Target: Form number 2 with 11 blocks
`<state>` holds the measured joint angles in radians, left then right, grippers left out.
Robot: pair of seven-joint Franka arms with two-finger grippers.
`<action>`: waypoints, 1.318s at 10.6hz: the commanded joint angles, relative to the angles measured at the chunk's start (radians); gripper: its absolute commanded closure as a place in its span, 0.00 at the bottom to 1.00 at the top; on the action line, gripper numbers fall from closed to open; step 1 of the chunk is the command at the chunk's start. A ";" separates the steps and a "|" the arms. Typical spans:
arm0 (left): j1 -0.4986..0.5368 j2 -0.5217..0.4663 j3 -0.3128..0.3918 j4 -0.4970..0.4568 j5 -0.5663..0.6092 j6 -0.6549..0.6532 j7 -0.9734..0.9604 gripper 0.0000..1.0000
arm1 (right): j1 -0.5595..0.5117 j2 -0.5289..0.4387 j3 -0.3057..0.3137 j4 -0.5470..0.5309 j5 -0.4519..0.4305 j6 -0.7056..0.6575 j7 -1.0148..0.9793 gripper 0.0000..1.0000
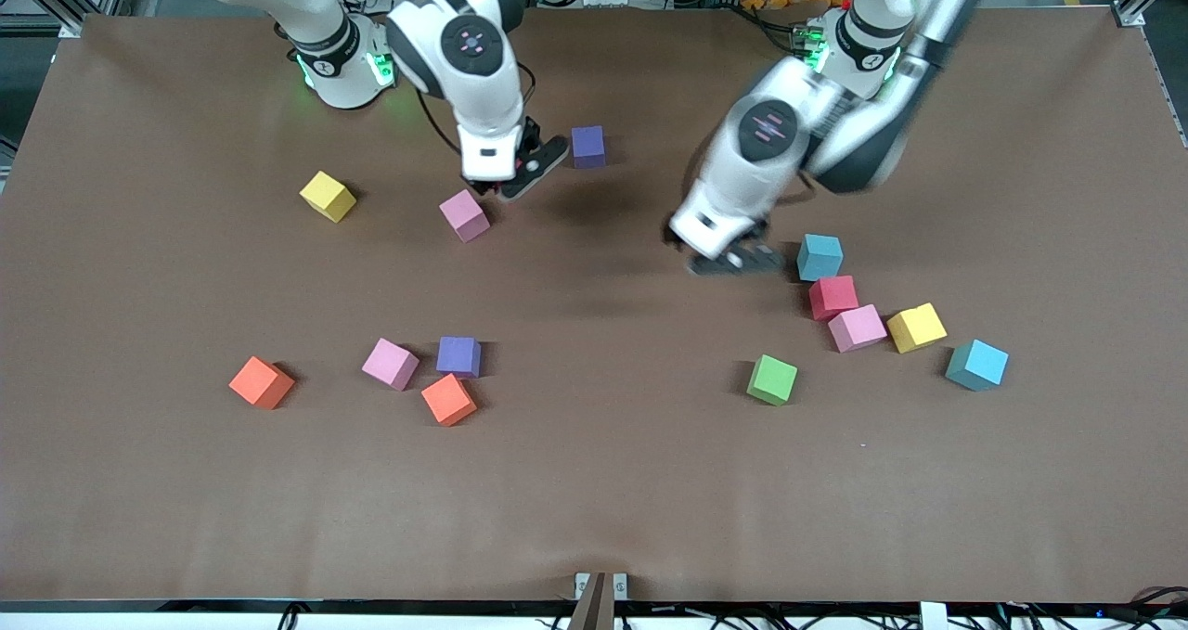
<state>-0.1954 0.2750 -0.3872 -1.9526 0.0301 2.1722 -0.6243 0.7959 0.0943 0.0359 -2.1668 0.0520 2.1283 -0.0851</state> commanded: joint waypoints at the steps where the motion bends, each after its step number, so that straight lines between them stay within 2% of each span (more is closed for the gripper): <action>1: 0.097 0.097 -0.016 0.134 0.020 -0.011 0.153 0.00 | 0.051 0.001 -0.008 -0.039 -0.024 0.030 -0.199 1.00; 4: 0.134 0.214 -0.016 0.237 0.155 -0.011 0.294 0.00 | 0.103 0.012 -0.007 -0.140 -0.024 0.181 -0.434 1.00; 6: 0.126 0.289 -0.018 0.293 0.319 -0.011 0.301 0.00 | 0.162 0.034 -0.007 -0.174 -0.024 0.254 -0.496 1.00; 7: 0.125 0.318 -0.018 0.296 0.355 -0.011 0.316 0.00 | 0.190 0.050 -0.007 -0.174 -0.024 0.257 -0.498 1.00; 9: 0.128 0.375 -0.018 0.345 0.361 -0.009 0.353 0.00 | 0.261 0.065 -0.008 -0.179 -0.024 0.263 -0.525 1.00; 11: 0.139 0.398 -0.016 0.360 0.355 -0.005 0.353 0.00 | 0.267 0.067 -0.013 -0.188 -0.021 0.297 -0.577 1.00; 14: 0.155 0.420 -0.016 0.360 0.347 0.020 0.348 0.00 | 0.292 0.074 -0.018 -0.220 -0.014 0.357 -0.536 1.00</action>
<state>-0.0517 0.6705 -0.3985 -1.6164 0.3679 2.1785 -0.2916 1.0628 0.1696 0.0316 -2.3650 0.0407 2.4596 -0.6374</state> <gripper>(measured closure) 0.000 0.370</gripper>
